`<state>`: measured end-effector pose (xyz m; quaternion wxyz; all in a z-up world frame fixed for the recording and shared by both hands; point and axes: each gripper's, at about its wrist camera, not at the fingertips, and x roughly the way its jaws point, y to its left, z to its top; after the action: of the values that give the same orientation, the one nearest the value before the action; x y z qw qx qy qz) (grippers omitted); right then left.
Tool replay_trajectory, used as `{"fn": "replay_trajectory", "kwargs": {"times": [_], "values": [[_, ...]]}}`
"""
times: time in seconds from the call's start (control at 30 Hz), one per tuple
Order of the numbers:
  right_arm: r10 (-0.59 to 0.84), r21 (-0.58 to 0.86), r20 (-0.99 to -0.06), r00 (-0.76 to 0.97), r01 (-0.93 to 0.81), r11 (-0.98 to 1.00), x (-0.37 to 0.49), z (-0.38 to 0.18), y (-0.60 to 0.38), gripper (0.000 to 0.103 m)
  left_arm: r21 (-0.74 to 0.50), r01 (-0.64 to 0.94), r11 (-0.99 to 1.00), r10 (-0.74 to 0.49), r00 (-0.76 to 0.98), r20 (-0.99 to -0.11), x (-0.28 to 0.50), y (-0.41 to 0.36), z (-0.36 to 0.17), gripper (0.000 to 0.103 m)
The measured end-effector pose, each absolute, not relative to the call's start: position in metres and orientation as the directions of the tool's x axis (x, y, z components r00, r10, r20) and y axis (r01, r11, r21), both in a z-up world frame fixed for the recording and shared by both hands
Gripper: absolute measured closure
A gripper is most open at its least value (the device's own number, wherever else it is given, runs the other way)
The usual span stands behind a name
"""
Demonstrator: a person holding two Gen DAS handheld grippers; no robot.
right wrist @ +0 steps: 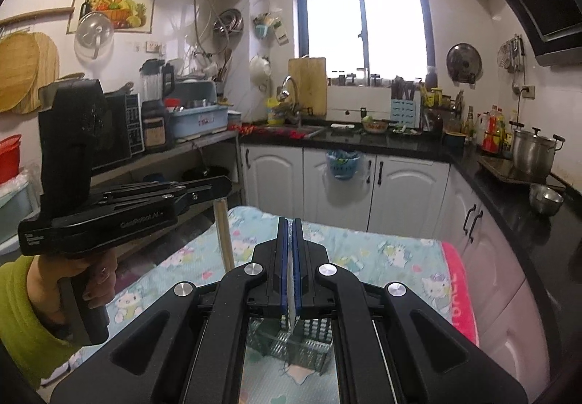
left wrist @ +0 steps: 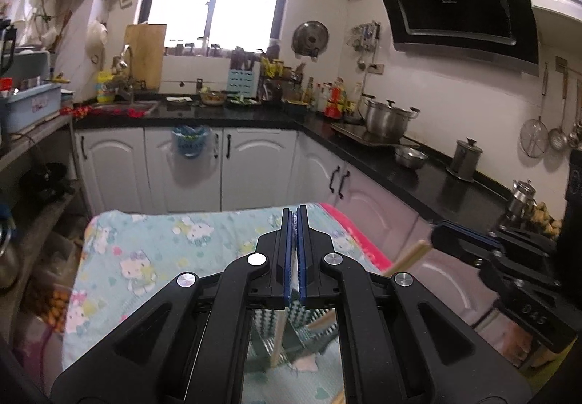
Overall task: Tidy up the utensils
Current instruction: 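Lift the chopsticks and carry both tools over the green caddy, then lower the chopsticks upright into the caddy slots and open both tools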
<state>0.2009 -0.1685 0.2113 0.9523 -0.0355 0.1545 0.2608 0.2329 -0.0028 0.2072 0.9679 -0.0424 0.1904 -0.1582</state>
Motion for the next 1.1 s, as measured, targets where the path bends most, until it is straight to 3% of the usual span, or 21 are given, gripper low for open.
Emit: {"fn": "replay_trajectory", "kwargs": {"times": [0.47,1.1], "values": [[0.449,0.033,-0.331,0.83,-0.465,0.885,0.233,0.206,-0.176,0.1,-0.085,0.21,0.974,-0.226,0.917,-0.328,0.258,0.003,0.203,0.102],[0.402,0.103,-0.466,0.788,-0.402,0.91,0.266,0.137,-0.17,0.1,-0.14,0.2,0.97,-0.242,0.862,-0.446,0.277,0.012,0.124,0.101]]}}
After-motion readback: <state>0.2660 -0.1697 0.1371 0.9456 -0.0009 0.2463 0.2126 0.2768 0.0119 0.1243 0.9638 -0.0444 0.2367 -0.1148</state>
